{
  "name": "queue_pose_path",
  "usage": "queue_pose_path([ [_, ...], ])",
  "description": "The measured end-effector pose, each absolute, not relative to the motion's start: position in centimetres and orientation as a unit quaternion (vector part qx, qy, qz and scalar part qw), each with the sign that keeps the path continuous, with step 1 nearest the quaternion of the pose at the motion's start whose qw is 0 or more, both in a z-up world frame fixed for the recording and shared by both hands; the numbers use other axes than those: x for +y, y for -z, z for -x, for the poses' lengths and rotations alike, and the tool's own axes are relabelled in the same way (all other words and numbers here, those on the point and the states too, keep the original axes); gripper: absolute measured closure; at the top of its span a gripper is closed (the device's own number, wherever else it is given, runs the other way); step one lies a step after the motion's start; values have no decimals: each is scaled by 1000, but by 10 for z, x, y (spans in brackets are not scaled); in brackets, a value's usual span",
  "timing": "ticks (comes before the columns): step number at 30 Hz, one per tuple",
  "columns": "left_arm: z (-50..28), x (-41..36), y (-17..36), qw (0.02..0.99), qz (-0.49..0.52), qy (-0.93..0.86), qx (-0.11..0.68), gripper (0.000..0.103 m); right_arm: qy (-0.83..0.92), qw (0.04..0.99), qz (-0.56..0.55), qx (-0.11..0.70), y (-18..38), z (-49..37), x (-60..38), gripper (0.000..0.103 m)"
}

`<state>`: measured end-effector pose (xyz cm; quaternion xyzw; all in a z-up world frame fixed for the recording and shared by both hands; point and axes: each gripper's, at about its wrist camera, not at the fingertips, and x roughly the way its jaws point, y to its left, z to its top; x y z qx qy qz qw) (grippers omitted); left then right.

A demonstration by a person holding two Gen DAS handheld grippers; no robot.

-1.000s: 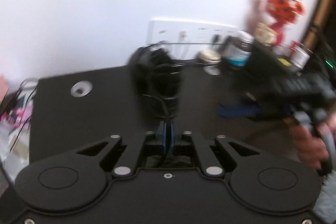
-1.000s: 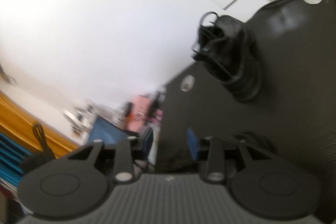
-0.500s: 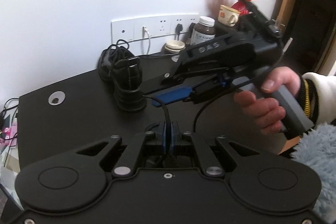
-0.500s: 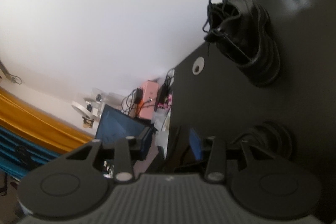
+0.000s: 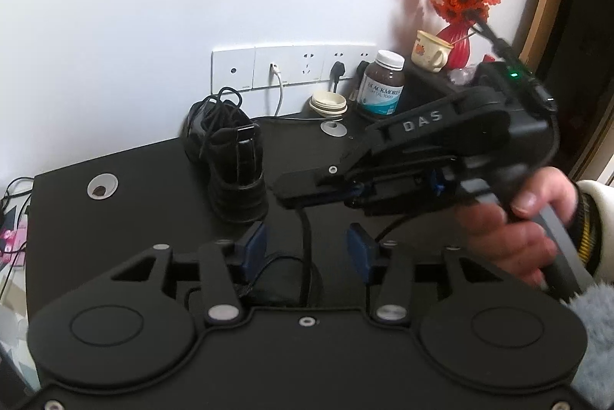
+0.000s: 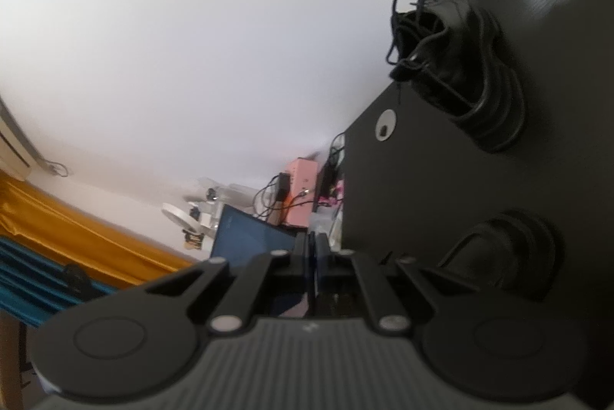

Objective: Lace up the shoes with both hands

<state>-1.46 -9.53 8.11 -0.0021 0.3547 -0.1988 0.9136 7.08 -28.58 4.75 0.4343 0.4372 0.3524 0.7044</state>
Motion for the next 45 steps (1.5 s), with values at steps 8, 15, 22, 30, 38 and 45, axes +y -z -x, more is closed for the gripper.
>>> queue_pose_path([
  [8, 9, -53, -98, 929, 50, 140, 338, 100, -317, 758, -359, 442, -60, -63, -285, 41],
  [15, 10, -10, -109, 944, 71, 67, 315, 100, -308, 728, -244, 562, -37, -53, -236, 27],
  [22, 16, -9, -95, 937, 84, 71, 331, 100, -284, 717, -126, 624, -12, -44, -183, 26],
  [30, 16, -12, -84, 933, 94, 77, 340, 100, -234, 754, -95, 606, -13, -46, -200, 27],
  [38, 1, -48, -76, 922, 87, 132, 355, 100, -165, 803, -61, 569, -20, -57, -260, 27],
  [45, -9, -85, -63, 908, 83, 172, 374, 100, -163, 816, -63, 551, -28, -47, -301, 28],
])
